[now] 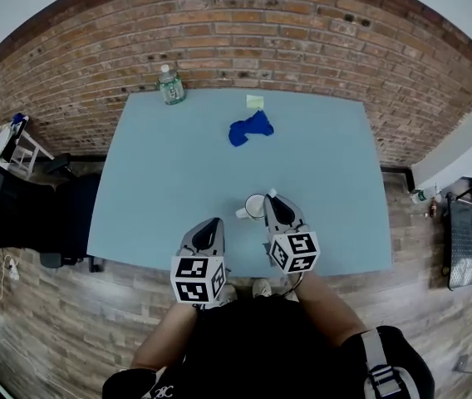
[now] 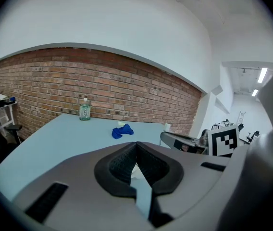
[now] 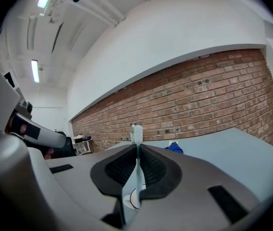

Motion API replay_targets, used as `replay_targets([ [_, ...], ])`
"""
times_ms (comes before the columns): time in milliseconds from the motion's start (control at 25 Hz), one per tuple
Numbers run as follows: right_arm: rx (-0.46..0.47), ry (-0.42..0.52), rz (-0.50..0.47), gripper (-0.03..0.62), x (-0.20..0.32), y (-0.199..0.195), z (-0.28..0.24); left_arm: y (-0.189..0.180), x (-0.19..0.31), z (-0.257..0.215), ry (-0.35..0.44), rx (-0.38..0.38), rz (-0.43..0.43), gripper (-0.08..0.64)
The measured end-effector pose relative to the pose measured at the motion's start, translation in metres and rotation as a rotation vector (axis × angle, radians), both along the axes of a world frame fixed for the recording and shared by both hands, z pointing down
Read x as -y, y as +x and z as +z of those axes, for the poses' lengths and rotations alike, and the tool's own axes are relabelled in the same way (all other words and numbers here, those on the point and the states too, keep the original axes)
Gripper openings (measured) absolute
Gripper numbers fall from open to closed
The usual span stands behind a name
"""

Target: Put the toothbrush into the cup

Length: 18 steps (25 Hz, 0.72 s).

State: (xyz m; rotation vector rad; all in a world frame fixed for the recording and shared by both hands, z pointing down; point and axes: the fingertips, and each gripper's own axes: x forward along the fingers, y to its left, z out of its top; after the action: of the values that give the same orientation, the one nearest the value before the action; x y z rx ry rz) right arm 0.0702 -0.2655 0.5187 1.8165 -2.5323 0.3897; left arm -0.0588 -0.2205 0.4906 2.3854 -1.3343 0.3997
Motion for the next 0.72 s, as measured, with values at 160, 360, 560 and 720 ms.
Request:
replay_targets([
  [160, 0.024, -0.016, -0.012, 0.037, 0.013, 0.003, 0.006, -0.004, -0.004, 0.002, -0.004, 0.013, -0.019, 0.008],
  [360, 0.023, -0.072, -0.03, 0.037, 0.019, 0.0, 0.024, -0.008, -0.004, 0.0, 0.0, 0.02, -0.04, 0.008],
  [560, 0.007, -0.127, -0.037, 0.037, 0.021, -0.005, 0.045, -0.009, -0.005, 0.0, 0.001, 0.027, -0.054, 0.008],
  [720, -0.014, -0.186, -0.012, 0.037, 0.027, -0.003, 0.064, -0.012, -0.004, 0.002, -0.002, 0.035, -0.069, 0.008],
])
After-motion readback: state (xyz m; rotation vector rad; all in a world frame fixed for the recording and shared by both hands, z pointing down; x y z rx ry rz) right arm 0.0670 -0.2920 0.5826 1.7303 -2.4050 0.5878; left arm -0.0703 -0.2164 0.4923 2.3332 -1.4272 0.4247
